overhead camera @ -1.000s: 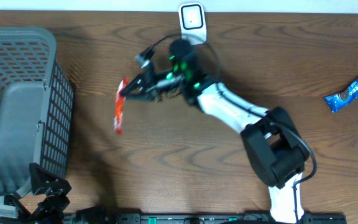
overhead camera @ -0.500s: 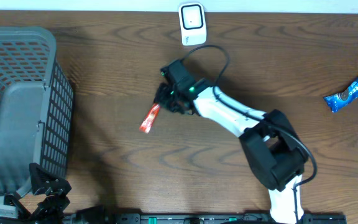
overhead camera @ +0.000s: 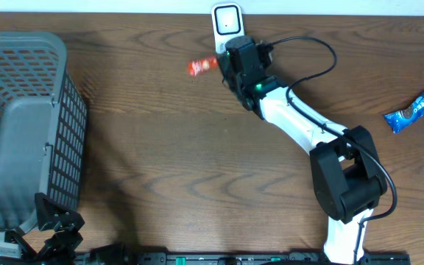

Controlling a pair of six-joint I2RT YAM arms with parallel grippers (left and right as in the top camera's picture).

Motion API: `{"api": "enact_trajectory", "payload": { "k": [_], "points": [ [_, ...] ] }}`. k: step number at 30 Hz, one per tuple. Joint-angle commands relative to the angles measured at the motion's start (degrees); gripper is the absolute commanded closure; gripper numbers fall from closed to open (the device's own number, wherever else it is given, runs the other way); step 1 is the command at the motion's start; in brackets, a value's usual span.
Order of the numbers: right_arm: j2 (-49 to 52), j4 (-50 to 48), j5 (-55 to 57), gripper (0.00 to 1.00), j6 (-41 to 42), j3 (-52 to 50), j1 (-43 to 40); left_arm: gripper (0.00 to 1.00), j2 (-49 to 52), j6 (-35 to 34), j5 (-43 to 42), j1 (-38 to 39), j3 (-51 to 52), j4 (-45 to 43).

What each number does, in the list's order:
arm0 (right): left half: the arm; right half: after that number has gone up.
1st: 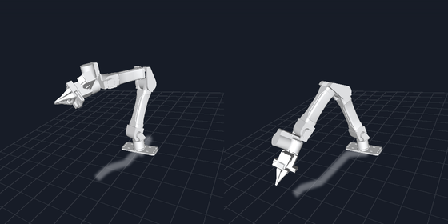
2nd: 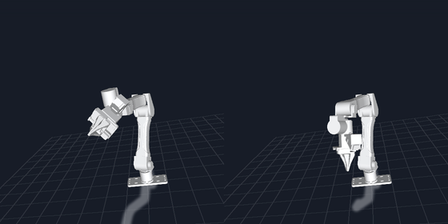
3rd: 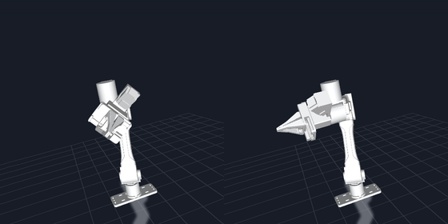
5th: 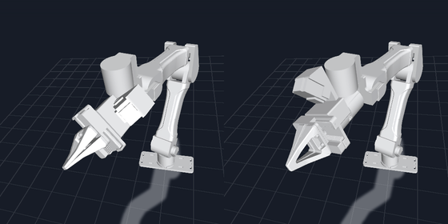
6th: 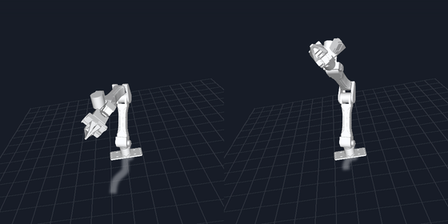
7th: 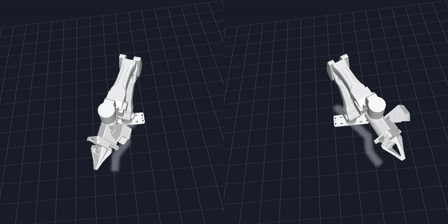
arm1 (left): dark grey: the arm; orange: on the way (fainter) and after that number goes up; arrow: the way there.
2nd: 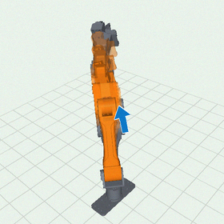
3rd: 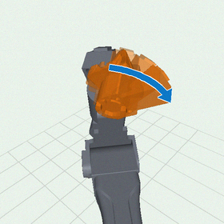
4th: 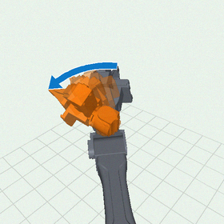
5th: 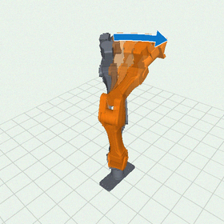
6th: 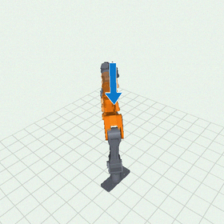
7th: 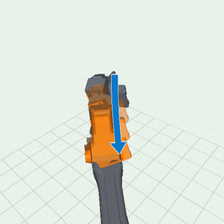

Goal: Scan the item barcode
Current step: 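Carry the Nescafe stick to the white scanner and hold it there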

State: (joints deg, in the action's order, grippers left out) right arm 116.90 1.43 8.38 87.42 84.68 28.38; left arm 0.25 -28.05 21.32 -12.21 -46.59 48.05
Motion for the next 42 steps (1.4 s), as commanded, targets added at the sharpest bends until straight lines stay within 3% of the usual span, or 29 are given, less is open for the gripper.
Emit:
{"api": "enact_trajectory", "payload": {
  "k": [1,5,10,13,18,24,33,42],
  "points": [
    [0.83,-4.17,5.68,0.98,6.58,1.29,-2.56,0.02,-0.04,0.98,0.35,0.17,-0.13,-0.04],
    [6.29,-4.33,5.90,0.98,12.04,6.51,-5.16,0.02,-0.04,0.98,0.35,0.17,-0.13,-0.04],
    [17.20,-3.19,3.89,0.98,14.62,20.70,-6.75,0.02,-0.04,1.01,0.35,0.17,-0.13,-0.04],
    [23.80,4.13,3.06,0.98,19.04,31.87,-7.39,0.02,-0.04,0.98,0.35,0.17,-0.13,-0.04],
    [29.00,16.13,3.87,0.98,19.65,44.63,-8.13,0.02,-0.04,1.01,0.35,0.17,-0.13,-0.04],
    [28.92,23.82,7.78,0.98,16.65,51.39,-9.84,0.02,-0.04,0.98,0.35,0.17,-0.13,-0.04],
    [29.40,32.46,-0.07,0.98,19.30,53.42,-13.14,0.02,-0.04,0.98,0.35,0.17,-0.13,-0.04],
    [29.51,33.64,-8.15,0.98,20.55,53.29,-13.18,0.02,-0.04,0.98,0.35,0.17,-0.13,-0.04]
  ]
}}
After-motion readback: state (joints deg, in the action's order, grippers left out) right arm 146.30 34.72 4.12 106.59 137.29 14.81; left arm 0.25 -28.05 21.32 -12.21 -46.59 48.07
